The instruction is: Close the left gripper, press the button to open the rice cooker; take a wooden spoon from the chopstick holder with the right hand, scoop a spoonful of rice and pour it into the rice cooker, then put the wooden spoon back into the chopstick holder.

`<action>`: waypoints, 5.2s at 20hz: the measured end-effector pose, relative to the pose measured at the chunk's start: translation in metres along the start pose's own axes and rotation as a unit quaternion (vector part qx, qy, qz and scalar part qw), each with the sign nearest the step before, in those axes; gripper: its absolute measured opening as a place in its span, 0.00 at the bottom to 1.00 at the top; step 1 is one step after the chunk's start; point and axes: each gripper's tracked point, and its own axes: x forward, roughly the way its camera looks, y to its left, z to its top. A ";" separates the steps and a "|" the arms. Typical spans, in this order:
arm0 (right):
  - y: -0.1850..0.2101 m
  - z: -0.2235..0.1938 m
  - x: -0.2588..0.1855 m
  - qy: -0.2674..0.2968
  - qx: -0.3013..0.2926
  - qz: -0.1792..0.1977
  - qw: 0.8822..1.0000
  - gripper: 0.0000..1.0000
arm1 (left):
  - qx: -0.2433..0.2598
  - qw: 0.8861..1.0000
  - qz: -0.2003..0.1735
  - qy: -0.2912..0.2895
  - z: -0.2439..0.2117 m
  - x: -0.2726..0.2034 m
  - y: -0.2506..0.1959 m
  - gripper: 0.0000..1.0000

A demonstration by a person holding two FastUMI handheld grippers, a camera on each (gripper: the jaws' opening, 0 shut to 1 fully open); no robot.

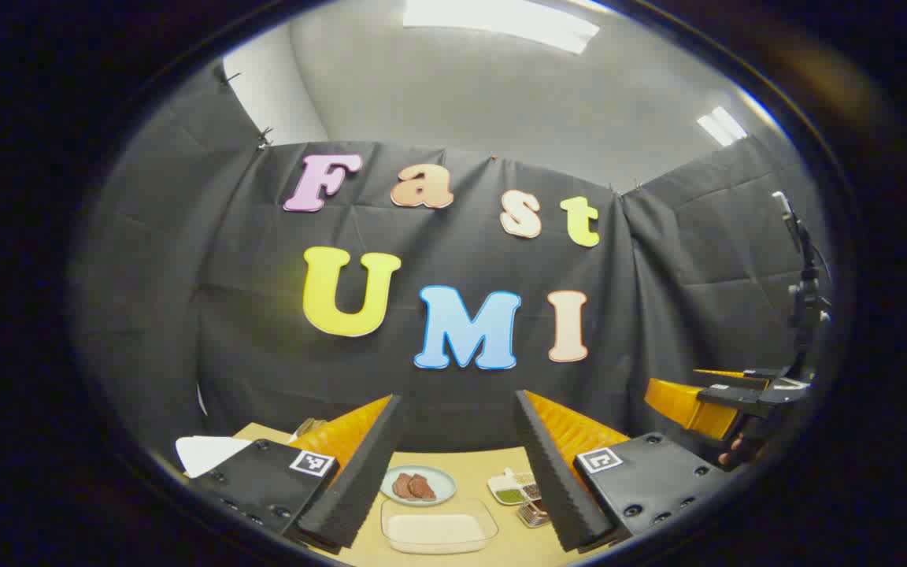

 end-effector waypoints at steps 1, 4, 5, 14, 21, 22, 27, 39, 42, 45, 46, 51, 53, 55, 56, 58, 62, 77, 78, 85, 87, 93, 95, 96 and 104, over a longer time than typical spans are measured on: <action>0.004 -0.001 0.003 0.003 0.003 0.009 1.000 0.99 | 0.002 1.000 0.005 0.001 -0.001 0.001 0.001 0.94; 0.003 -0.002 0.002 0.010 -0.002 0.024 1.000 0.99 | 0.001 1.000 0.013 0.014 -0.006 0.006 -0.002 0.96; 0.004 -0.001 0.004 0.006 -0.001 0.028 1.000 0.99 | 0.005 1.000 0.013 0.014 -0.003 0.005 -0.006 0.98; 0.011 -0.003 0.011 0.005 0.006 0.047 0.999 0.99 | 0.012 0.999 0.029 0.016 -0.005 -0.001 -0.004 0.96; 0.020 -0.004 0.010 0.004 0.001 0.061 0.998 0.99 | 0.018 0.999 0.044 0.027 -0.019 -0.004 0.014 0.96; 0.021 -0.005 0.009 0.004 -0.001 0.061 0.998 0.99 | 0.016 0.998 0.047 0.031 -0.023 -0.004 0.018 0.97; 0.016 -0.015 0.010 0.016 -0.002 0.051 0.999 0.99 | -0.013 0.996 0.055 0.069 -0.057 -0.006 0.044 0.96; 0.021 -0.031 0.012 0.039 -0.003 0.059 0.997 0.99 | -0.157 0.940 0.188 0.239 -0.190 -0.029 0.193 0.09; 0.025 -0.030 0.015 0.039 -0.008 0.067 0.997 0.99 | -0.172 0.924 0.225 0.256 -0.204 -0.048 0.234 0.08; 0.029 -0.032 0.018 0.041 -0.011 0.074 0.996 0.99 | -0.180 0.911 0.248 0.275 -0.219 -0.051 0.270 0.08; 0.030 -0.031 0.019 0.042 -0.012 0.075 0.996 0.99 | -0.177 0.907 0.254 0.284 -0.225 -0.053 0.277 0.08; 0.029 -0.036 0.021 0.049 -0.018 0.073 0.996 0.99 | -0.159 0.894 0.275 0.314 -0.243 -0.041 0.310 0.08; 0.026 -0.036 0.023 0.049 -0.019 0.069 0.996 0.99 | -0.155 0.890 0.278 0.327 -0.255 -0.036 0.319 0.08; 0.023 -0.036 0.024 0.049 -0.020 0.064 0.997 0.99 | -0.148 0.886 0.283 0.337 -0.263 -0.035 0.324 0.08; 0.021 -0.036 0.025 0.050 -0.020 0.062 0.997 0.99 | -0.146 0.883 0.284 0.344 -0.270 -0.033 0.327 0.08; 0.020 -0.038 0.026 0.053 -0.020 0.059 0.997 0.99 | -0.152 0.879 0.288 0.349 -0.279 -0.038 0.324 0.09; 0.019 -0.040 0.028 0.054 -0.015 0.057 0.997 0.99 | -0.159 0.885 0.294 0.323 -0.261 -0.033 0.330 0.08; 0.020 -0.036 0.025 0.043 -0.014 0.069 0.997 0.99 | -0.042 0.966 0.256 0.002 -0.018 -0.022 0.290 0.82; 0.019 -0.037 0.025 0.043 -0.014 0.068 0.997 0.99 | -0.020 0.964 0.263 -0.028 0.001 -0.025 0.287 0.84; 0.007 -0.035 0.025 0.037 -0.015 0.063 0.997 0.99 | 0.051 0.969 0.236 -0.048 0.024 -0.035 0.234 0.83; -0.001 -0.036 0.027 0.032 -0.016 0.057 0.998 0.99 | 0.048 0.973 0.220 -0.047 0.023 -0.033 0.216 0.82; -0.031 -0.063 0.040 0.039 -0.011 0.035 0.999 0.99 | 0.038 0.984 0.174 -0.028 0.004 -0.026 0.172 0.82; -0.043 -0.080 0.046 0.045 -0.010 0.028 0.999 0.99 | 0.034 0.987 0.156 -0.018 -0.006 -0.023 0.157 0.82; -0.049 -0.092 0.051 0.051 -0.006 0.024 0.998 0.99 | 0.032 0.989 0.141 -0.017 -0.009 -0.022 0.147 0.85; -0.094 -0.170 0.091 0.079 -0.032 -0.001 0.996 0.99 | 0.047 0.992 0.114 0.024 -0.034 -0.025 0.118 0.97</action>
